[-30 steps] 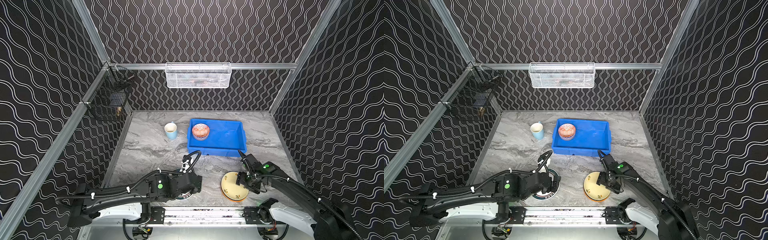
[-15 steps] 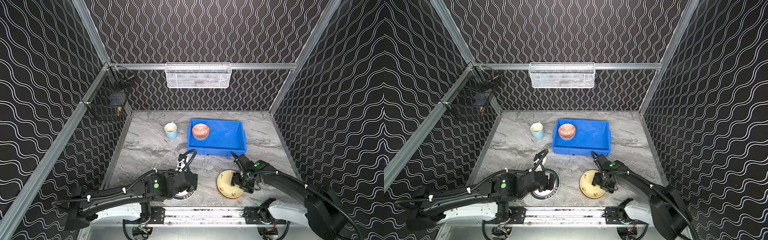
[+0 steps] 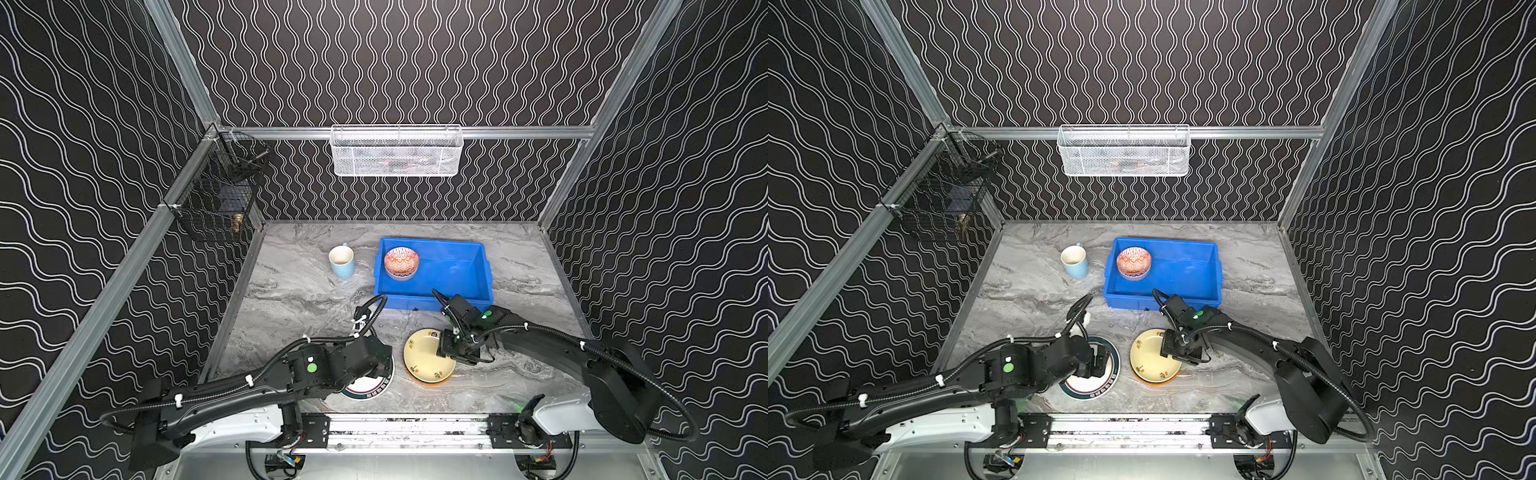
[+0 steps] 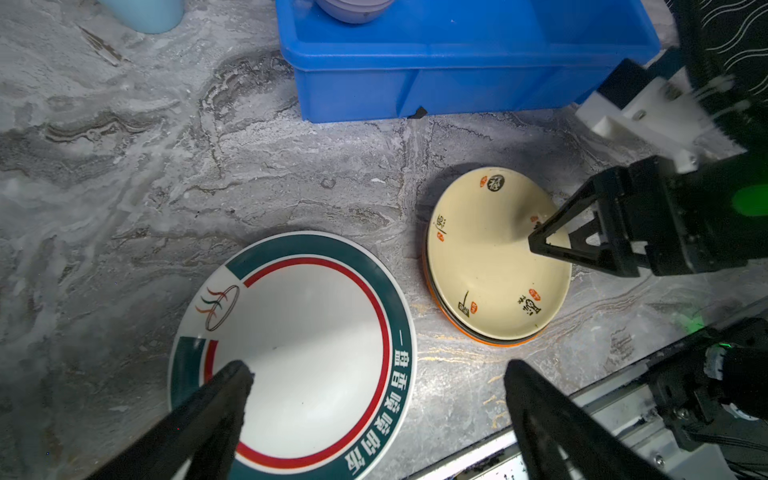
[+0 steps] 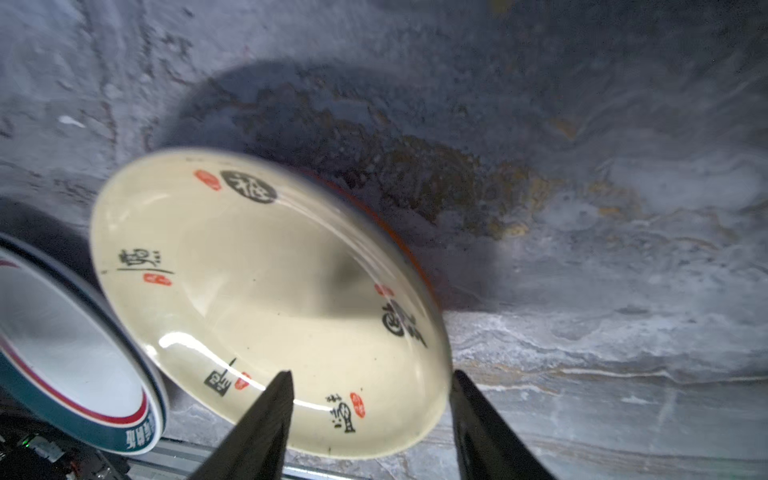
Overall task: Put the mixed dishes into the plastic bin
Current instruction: 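Lower the right gripper onto the cream plate rim and close it, then tilt the cream plate up on edge with the right gripper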
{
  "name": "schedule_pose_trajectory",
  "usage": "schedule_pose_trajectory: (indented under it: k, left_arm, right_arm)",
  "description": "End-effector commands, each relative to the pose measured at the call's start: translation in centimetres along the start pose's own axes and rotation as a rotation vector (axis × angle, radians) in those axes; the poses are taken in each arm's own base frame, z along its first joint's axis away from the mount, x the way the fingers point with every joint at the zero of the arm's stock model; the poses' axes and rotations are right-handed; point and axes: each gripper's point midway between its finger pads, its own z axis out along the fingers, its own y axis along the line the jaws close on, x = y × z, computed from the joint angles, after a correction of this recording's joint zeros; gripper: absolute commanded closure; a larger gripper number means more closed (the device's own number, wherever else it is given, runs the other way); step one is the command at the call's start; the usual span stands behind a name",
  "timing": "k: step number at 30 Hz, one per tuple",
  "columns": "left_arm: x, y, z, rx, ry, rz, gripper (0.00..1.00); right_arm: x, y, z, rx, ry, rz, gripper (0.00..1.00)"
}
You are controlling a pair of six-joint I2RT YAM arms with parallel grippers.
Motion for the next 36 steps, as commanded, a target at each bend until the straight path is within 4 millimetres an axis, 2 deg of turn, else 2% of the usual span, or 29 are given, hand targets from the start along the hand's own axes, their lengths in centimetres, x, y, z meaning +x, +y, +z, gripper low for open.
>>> schedule_pose_trajectory:
  k: [1, 7, 12, 16, 23, 27, 36]
  left_arm:
    - [-0.5, -1.9, 0.7, 0.037, 0.013, 0.044, 0.01]
    - [0.6, -4.1, 2.5, 0.101, 0.072, 0.045, 0.05]
    - [1.4, -4.3, 3.8, 0.145, 0.125, 0.0, 0.21]
    - [1.9, -4.6, 4.5, 0.151, 0.162, 0.002, 0.27]
    - [2.1, -5.4, 5.0, 0.208, 0.185, -0.021, 0.25]
    - [1.7, -4.8, 5.2, 0.223, 0.182, -0.06, 0.21]
    - [0.4, -3.4, 5.6, 0.203, 0.169, -0.096, 0.16]
  right_arm:
    - [-0.4, -0.8, -0.9, 0.024, -0.049, -0.035, 0.46]
    - [-0.3, -1.8, -0.5, 0.024, -0.079, -0.07, 0.54]
    - [-0.5, -1.9, -0.5, -0.005, -0.117, -0.101, 0.61]
    - [-0.4, -1.8, -0.2, -0.025, -0.126, -0.121, 0.64]
    - [-0.8, -1.2, 0.5, -0.052, -0.14, -0.149, 0.68]
    - [-1.0, -1.5, 0.6, -0.032, -0.145, -0.165, 0.75]
    - [-1.0, -2.7, 1.3, 0.005, -0.137, -0.159, 0.82]
